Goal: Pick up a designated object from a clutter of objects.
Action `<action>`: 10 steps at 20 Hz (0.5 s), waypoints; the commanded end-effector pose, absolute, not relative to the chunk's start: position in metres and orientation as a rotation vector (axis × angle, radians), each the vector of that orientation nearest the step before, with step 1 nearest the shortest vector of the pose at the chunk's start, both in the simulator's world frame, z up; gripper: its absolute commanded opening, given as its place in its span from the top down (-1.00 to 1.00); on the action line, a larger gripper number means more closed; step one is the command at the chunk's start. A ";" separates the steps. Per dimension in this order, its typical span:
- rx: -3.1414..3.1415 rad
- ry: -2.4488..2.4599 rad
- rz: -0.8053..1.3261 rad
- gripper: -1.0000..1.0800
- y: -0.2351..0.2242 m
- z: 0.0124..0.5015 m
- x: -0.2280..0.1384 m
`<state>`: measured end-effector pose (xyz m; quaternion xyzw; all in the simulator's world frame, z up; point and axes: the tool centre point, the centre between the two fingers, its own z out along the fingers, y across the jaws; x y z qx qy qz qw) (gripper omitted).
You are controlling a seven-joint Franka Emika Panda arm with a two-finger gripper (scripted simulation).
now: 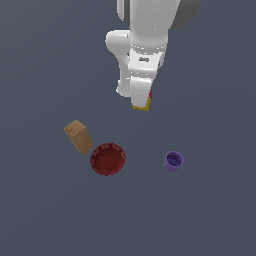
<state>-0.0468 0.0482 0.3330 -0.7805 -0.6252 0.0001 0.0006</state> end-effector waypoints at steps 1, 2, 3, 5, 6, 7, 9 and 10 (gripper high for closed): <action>-2.453 -1.962 0.000 1.00 0.054 0.348 -0.043; -2.453 -1.962 0.000 1.00 0.056 0.352 -0.042; -2.454 -1.962 0.000 1.00 0.058 0.356 -0.041; -2.454 -1.962 0.000 1.00 0.061 0.363 -0.040; -2.454 -1.961 0.000 1.00 0.062 0.365 -0.039; -2.454 -1.961 0.000 1.00 0.063 0.368 -0.038; -2.454 -1.961 0.000 1.00 0.064 0.370 -0.037; -2.454 -1.961 0.000 1.00 0.065 0.371 -0.037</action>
